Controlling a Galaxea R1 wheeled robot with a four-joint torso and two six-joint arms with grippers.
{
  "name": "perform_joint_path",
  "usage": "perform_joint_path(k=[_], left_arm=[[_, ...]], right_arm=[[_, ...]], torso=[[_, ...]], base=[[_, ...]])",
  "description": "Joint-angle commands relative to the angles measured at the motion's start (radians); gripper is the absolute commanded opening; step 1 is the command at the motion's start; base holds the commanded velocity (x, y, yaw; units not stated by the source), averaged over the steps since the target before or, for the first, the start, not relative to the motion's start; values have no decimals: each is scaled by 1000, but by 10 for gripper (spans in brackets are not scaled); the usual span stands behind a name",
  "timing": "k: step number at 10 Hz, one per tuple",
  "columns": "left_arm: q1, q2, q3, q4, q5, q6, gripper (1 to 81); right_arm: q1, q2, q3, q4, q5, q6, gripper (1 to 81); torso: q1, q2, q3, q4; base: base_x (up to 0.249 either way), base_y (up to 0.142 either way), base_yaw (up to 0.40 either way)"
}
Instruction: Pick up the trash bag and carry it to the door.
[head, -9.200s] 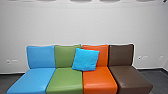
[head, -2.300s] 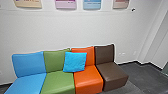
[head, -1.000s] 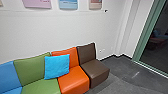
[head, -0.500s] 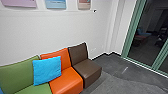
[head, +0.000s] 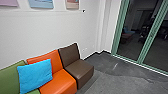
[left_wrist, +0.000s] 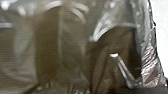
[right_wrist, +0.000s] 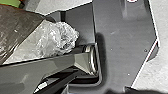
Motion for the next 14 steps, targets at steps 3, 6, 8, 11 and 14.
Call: perform_joint_path(k=[3, 6, 8, 11, 14], left_arm=[[-56, 3, -3, 7, 76, 10, 10], [-58, 3, -4, 9, 76, 10, 10], [-56, 3, -4, 10, 76, 10, 10], [-56, 3, -4, 12, 76, 10, 10], [-56, 3, -4, 12, 76, 13, 10]], right_arm=[[31, 6, 7, -11, -51, -1, 811], [31, 9, 5, -12, -52, -3, 811], [31, 9, 5, -12, -52, -3, 811], [31, 9, 2, -12, -54, -8, 811], [28, 9, 2, -11, -54, -8, 811]], torso=[[0, 0, 0, 0], [0, 0, 0, 0], [0, 0, 0, 0], [0, 0, 0, 0], [0, 0, 0, 0]], base=[[0, 0, -282], [0, 0, -282], [0, 0, -287], [0, 0, -296], [0, 0, -309]])
